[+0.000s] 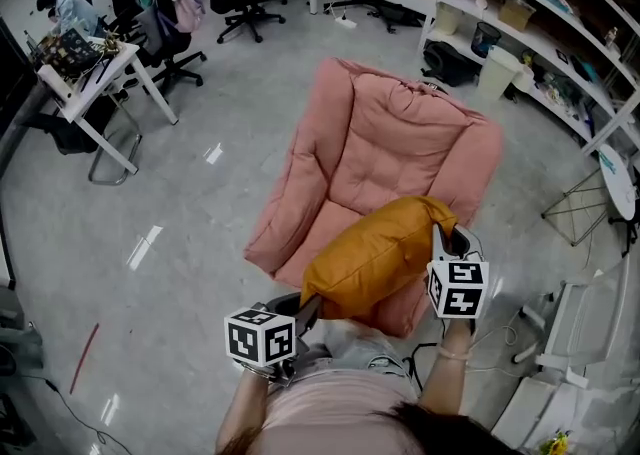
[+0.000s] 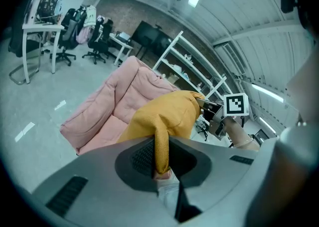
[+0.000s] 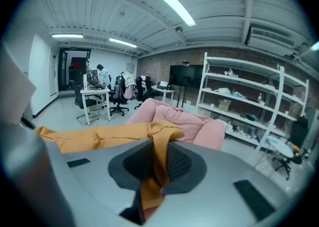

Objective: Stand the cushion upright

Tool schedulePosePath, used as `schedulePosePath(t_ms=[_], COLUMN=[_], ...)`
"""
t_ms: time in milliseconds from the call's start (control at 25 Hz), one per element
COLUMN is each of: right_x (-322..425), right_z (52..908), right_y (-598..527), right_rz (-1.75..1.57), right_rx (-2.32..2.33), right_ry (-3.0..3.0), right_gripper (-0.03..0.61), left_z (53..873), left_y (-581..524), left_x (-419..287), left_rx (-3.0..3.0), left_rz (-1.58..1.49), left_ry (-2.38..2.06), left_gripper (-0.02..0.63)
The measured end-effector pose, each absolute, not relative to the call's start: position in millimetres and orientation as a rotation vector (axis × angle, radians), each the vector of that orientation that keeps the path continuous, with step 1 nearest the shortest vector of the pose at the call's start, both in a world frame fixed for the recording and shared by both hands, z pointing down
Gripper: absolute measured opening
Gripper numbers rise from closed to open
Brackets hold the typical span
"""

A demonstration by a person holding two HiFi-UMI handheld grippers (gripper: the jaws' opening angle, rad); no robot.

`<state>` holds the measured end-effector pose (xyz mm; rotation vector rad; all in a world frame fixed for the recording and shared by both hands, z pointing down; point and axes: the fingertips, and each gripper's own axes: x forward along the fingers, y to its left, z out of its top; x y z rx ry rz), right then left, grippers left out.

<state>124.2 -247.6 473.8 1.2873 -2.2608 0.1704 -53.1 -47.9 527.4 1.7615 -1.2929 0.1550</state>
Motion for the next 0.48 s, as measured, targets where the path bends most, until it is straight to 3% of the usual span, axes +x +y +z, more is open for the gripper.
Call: schedulePosePath(t_ms=[480], right_x=[93.5], right_z=[466.2], right_y=[-303.7], right_rz=[0.291], right_rx=[1.251], right_ry=[-2.206], right_gripper=[0.057], left_z=[511.4], left_y=[-126.1], left_x=[-114.7], left_rx=[1.763], left_rz=[0.179], left_ry=[-1.354], left_gripper=[0.037])
